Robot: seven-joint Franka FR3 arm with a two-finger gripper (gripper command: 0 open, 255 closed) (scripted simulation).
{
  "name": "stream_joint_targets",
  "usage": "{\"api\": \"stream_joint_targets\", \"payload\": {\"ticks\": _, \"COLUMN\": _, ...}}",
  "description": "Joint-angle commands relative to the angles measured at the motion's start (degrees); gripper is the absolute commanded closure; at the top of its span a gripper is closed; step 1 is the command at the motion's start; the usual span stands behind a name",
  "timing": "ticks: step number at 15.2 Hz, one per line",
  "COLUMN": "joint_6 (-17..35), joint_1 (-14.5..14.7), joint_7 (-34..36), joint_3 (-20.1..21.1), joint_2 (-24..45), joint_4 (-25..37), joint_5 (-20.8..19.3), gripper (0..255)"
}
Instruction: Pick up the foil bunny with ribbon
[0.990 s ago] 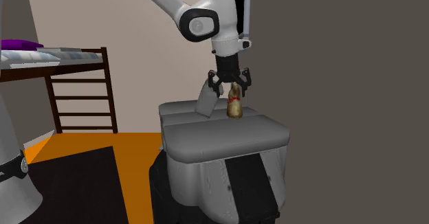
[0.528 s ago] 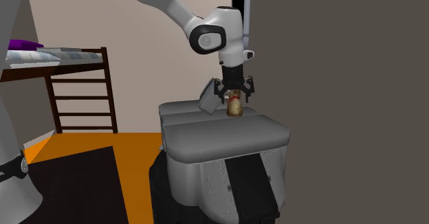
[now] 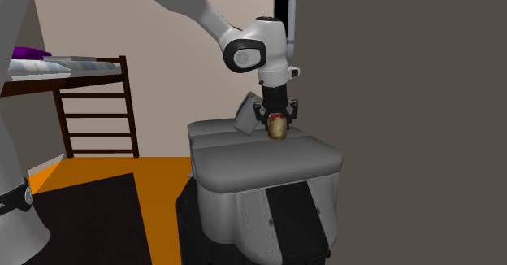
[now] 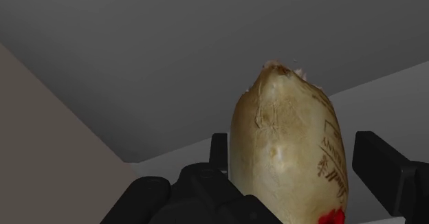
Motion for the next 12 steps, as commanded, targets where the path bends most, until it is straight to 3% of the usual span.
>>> {"api": "stream_joint_targets", "payload": {"ticks": 1, "joint_6": 0.04, "joint_1": -0.01, "joint_7": 0.00, "joint_3": -0.01, "joint_2": 0.06, "joint_4": -0.09, "joint_5": 0.02, "gripper": 255}}
{"api": "stream_joint_targets", "payload": {"ticks": 12, "joint_6": -2.62, "joint_1": 0.56, "joint_7": 1.76, "joint_3": -0.96, "joint_2": -2.20, "joint_4": 0.51, "joint_5": -1.83, "gripper": 255}}
